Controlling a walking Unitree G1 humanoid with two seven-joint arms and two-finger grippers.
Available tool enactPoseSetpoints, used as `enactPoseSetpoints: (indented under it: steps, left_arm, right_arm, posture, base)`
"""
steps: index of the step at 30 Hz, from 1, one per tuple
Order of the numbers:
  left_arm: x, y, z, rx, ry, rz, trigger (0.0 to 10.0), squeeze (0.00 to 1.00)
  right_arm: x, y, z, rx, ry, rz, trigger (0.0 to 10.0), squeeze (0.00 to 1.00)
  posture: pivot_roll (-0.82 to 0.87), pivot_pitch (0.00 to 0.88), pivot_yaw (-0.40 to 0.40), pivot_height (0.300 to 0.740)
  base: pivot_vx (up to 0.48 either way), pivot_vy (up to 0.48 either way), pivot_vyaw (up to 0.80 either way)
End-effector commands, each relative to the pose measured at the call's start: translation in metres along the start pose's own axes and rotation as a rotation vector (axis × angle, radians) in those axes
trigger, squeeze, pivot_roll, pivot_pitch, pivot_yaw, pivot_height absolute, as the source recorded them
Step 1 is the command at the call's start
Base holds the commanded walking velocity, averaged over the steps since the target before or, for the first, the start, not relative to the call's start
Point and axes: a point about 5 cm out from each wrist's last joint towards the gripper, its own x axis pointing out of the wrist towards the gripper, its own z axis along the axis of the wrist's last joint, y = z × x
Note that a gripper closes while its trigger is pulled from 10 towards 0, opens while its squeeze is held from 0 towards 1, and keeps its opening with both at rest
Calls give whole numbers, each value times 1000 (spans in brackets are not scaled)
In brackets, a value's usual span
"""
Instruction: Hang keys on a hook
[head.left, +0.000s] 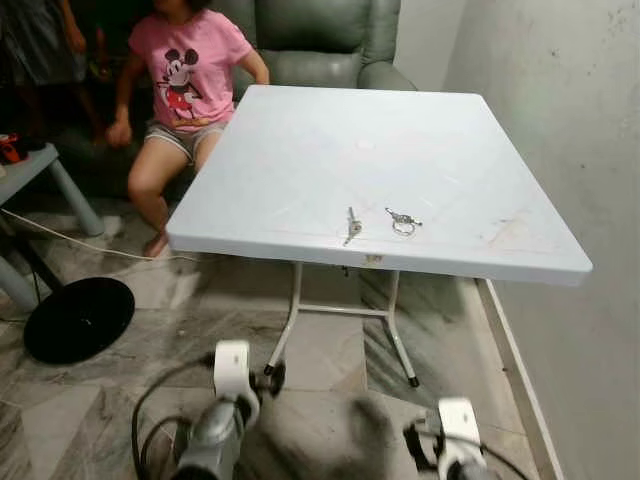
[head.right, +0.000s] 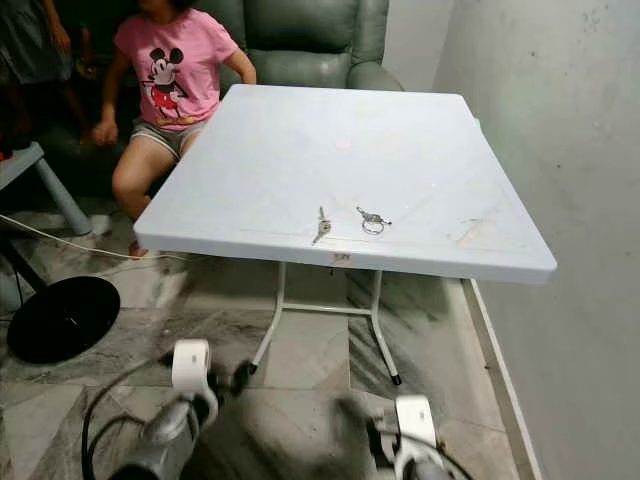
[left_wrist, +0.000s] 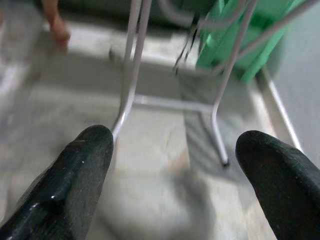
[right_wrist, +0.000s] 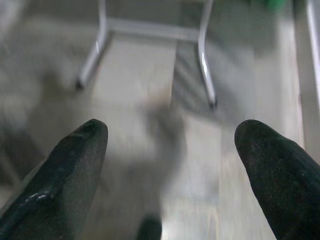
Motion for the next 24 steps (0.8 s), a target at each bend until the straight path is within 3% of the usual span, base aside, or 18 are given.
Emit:
enactPoseSetpoints:
  steps: [1, 3, 9, 14, 19, 21, 24]
  left_arm:
    - [1, 5, 10, 15, -57, -4, 10000, 0]
    - [3, 11, 27, 2, -136, 2, 10000, 0]
    - [3, 21, 52, 6, -264, 26, 10000, 0]
    - [-2, 20, 67, 4, -367, 28, 10000, 0]
    - [-12, 18, 86, -15, -471, 23, 10000, 0]
    - [-21, 19, 105, -48, -524, 22, 10000, 0]
    - [-25, 20, 117, -40, -544, 17, 10000, 0]
  right_arm:
    - [3, -2, 13, 19, -75, -1, 10000, 0]
    - [6, -2, 32, 20, -169, 10, 10000, 0]
    - [7, -8, 60, 26, -319, 15, 10000, 0]
    - [5, -10, 80, 15, -433, 24, 10000, 0]
    - [-4, -4, 106, 1, -580, 48, 10000, 0]
    - [-14, 1, 127, 1, -679, 65, 10000, 0]
    - [-20, 4, 139, -4, -724, 74, 10000, 0]
  posture:
    - [23, 0, -20, 732]
    - [24, 0, -19, 732]
    - [34, 0, -19, 732]
    - [34, 0, -18, 732]
    - [25, 3, -18, 732]
    - [24, 11, -19, 732]
    - [23, 17, -18, 732]
  base:
    - [0, 0, 0]
    - [0, 0, 0]
    - [0, 0, 0]
    - [0, 0, 0]
    - [0, 0, 0]
    - [0, 0, 0]
    - [0, 0, 0]
